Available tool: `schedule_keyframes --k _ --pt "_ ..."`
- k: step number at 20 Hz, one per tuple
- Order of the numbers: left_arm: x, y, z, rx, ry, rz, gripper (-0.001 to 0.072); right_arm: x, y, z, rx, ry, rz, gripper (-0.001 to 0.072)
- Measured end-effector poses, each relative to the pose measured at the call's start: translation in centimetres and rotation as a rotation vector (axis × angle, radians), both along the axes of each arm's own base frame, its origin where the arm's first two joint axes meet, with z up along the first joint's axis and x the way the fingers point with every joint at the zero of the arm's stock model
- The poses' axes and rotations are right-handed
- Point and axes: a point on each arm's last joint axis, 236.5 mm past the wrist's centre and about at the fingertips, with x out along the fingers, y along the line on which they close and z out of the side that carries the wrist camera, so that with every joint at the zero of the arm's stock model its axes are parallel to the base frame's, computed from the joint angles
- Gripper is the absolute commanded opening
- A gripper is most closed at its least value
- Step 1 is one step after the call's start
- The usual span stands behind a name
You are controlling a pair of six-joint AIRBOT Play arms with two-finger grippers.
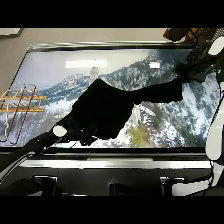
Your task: Fold the clothes and pants, and hang the long-sleeved shirts on hangers.
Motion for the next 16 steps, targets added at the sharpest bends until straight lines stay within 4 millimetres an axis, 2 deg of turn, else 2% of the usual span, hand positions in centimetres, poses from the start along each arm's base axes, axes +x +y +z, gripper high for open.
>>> schedule_keyframes --k 2,4,6,7,9,11,14,16 --pt "0.8 -0.4 0.0 0.003 -0.017 -0.002 0.003 -0.1 0.0 -0.1 0.005 0.007 -0.01 0.005" --pt "2.8 -0.4 1.5 -0.012 -0.07 0.01 0.0029 -0.3 0.1 -0.1 0.011 0.015 -0.021 0.0049" --pt "5.9 -0.1 4.7 -0.027 -0.163 0.003 0.0028 -0.3 0.2 -0.1 0.015 0.017 -0.025 0.0049" --pt "7.7 0.2 6.9 -0.03 -0.219 -0.013 0.0028 -0.1 0.5 0.2 0.027 0.001 -0.022 0.0049" --pt "11.2 1.2 12.2 -0.017 -0.348 -0.058 0.0028 0.8 1.2 1.5 0.063 -0.064 -0.035 0.0048" --pt "14.5 3.2 18.4 0.031 -0.487 -0.084 0.0028 2.1 1.5 4.4 0.096 -0.185 -0.072 0.0048" --pt "17.9 6.8 29.1 0.114 -0.706 -0.063 0.0029 3.5 1.2 11.8 0.139 -0.446 -0.148 0.0048" --pt "18.7 9.1 36.2 0.148 -0.851 -0.025 0.0029 3.2 0.7 18.4 0.153 -0.653 -0.19 0.0048"
